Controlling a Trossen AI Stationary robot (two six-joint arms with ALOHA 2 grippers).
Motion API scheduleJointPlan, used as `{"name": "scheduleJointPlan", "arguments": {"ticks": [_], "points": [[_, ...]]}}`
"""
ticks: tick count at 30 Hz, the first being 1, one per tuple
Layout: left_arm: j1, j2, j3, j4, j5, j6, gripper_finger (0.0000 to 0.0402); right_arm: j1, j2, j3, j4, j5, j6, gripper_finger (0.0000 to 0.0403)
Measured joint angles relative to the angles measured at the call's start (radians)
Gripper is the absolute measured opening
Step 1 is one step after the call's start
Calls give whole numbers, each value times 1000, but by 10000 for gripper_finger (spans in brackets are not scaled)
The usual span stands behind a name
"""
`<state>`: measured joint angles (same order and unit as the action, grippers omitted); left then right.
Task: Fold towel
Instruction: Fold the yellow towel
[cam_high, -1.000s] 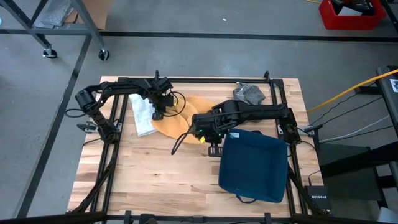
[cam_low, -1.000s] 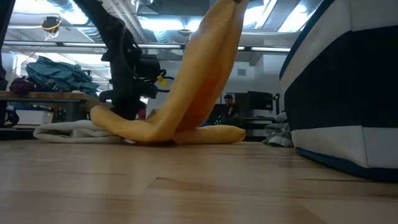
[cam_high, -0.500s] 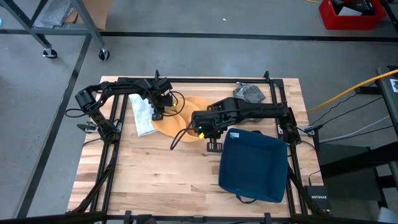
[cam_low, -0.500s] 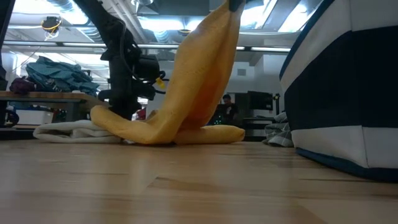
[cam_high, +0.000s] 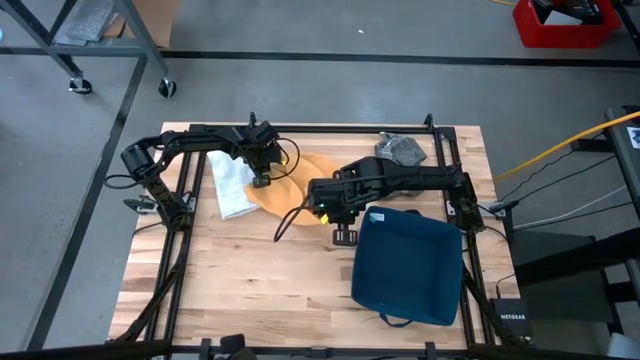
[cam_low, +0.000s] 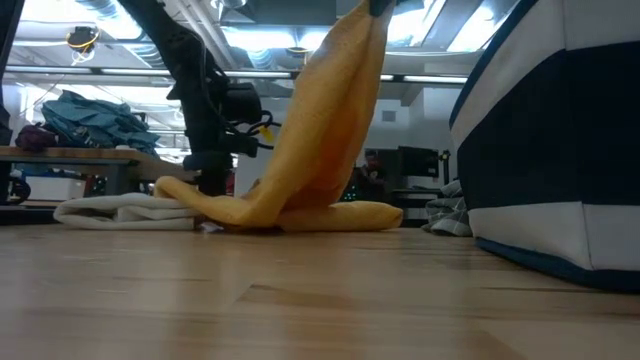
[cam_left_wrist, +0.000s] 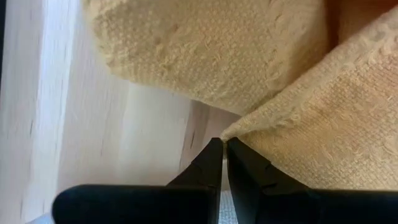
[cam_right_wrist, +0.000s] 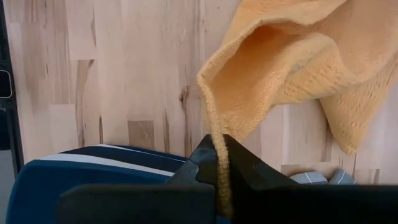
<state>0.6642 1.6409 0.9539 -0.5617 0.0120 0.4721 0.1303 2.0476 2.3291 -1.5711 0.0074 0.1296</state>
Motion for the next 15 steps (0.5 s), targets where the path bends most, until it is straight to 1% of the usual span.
{"name": "scheduleJointPlan", "arguments": {"ticks": [8, 12, 15], "points": [[2, 0, 0, 49, -1, 31, 15, 0, 0, 0, 0, -3, 21, 12], [2, 3, 1, 96, -1, 33, 15, 0, 0, 0, 0, -38, 36, 12], [2, 24, 1, 105, -14, 63, 20, 0, 0, 0, 0, -49, 49, 12]]}}
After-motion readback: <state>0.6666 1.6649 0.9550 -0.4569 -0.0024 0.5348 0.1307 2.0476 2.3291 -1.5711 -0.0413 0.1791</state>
